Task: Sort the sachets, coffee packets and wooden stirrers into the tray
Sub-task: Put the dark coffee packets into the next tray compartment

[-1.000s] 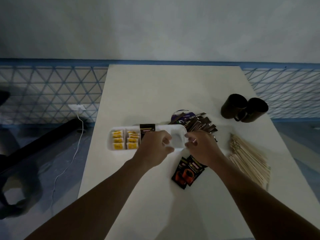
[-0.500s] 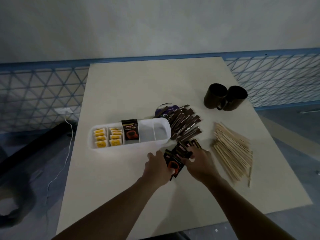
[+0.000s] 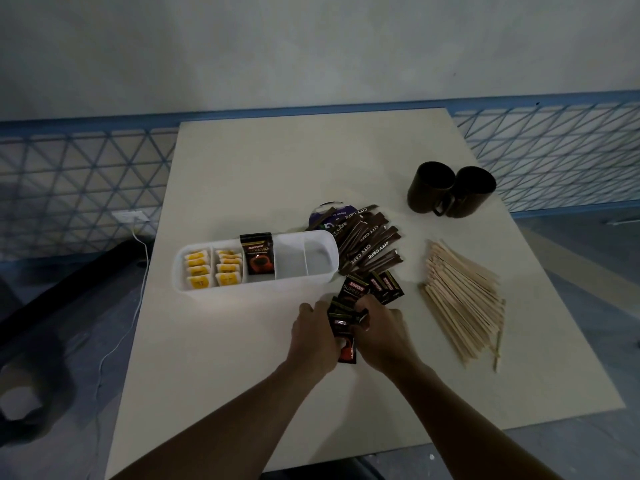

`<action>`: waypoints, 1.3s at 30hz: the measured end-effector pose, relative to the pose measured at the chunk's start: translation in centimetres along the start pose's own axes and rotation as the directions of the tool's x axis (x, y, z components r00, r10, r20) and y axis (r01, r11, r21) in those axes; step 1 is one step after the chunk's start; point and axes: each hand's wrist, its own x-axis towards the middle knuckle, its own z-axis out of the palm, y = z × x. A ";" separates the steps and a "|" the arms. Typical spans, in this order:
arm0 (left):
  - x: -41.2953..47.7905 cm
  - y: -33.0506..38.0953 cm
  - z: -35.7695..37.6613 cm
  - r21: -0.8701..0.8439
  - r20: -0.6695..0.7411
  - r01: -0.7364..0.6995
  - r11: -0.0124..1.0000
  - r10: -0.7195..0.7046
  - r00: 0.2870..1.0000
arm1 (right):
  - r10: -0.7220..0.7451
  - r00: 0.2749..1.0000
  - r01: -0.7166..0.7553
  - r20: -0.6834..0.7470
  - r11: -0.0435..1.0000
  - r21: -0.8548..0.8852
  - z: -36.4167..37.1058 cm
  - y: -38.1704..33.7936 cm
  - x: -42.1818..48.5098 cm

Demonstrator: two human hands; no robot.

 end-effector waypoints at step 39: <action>1.1 -1.4 -8.3 -0.526 0.030 -0.056 0.849 0.085 0.996 | -0.018 0.996 -0.032 0.083 0.828 0.560 -2.0 -7.6 0.9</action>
